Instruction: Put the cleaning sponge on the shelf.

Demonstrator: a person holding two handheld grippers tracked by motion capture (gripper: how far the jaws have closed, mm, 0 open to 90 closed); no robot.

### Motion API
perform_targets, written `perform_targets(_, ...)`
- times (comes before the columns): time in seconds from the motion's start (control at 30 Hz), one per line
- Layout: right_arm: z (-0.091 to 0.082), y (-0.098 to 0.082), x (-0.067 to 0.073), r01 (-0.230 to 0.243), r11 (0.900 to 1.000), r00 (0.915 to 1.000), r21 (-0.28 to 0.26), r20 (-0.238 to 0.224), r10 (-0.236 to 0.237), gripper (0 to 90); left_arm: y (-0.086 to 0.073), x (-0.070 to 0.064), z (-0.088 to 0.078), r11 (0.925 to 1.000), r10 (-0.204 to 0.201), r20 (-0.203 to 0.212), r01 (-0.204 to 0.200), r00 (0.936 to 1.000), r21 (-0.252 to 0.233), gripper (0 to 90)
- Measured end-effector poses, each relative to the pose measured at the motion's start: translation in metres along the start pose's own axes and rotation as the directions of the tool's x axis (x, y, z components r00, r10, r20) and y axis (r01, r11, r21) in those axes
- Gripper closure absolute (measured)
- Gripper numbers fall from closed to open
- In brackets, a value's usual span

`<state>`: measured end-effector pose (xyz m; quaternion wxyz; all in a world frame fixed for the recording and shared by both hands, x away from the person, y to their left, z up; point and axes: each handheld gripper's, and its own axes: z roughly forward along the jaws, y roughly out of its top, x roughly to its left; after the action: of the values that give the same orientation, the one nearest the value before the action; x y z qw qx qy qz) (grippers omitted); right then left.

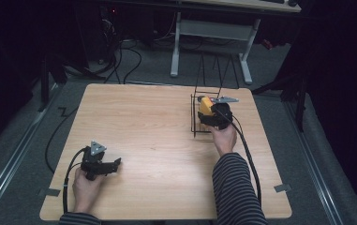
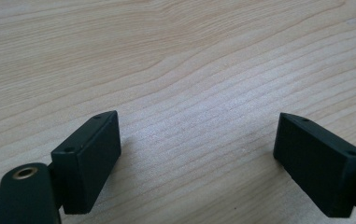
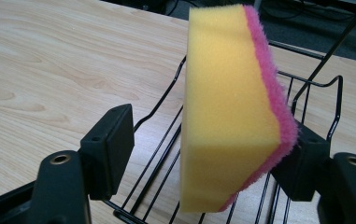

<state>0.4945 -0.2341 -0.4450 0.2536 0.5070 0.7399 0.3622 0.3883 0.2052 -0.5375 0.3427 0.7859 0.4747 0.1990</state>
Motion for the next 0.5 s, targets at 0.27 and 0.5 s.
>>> perform_targets(0.27, -0.010, 0.002, 0.000, 0.003, 1.000, 1.0000, -0.002, 0.001, -0.003, 22.3, 0.000, 0.000, 0.000, 1.0000, 0.000, 0.000, 0.000, 1.0000, 0.000, 15.5)
perform_targets(0.5, -0.026, 0.005, -0.001, 0.003, 1.000, 0.9999, -0.021, -0.013, -0.004, 18.2, 0.000, 0.000, 0.000, 1.0000, 0.000, 0.000, 0.000, 1.0000, 0.000, 15.5)
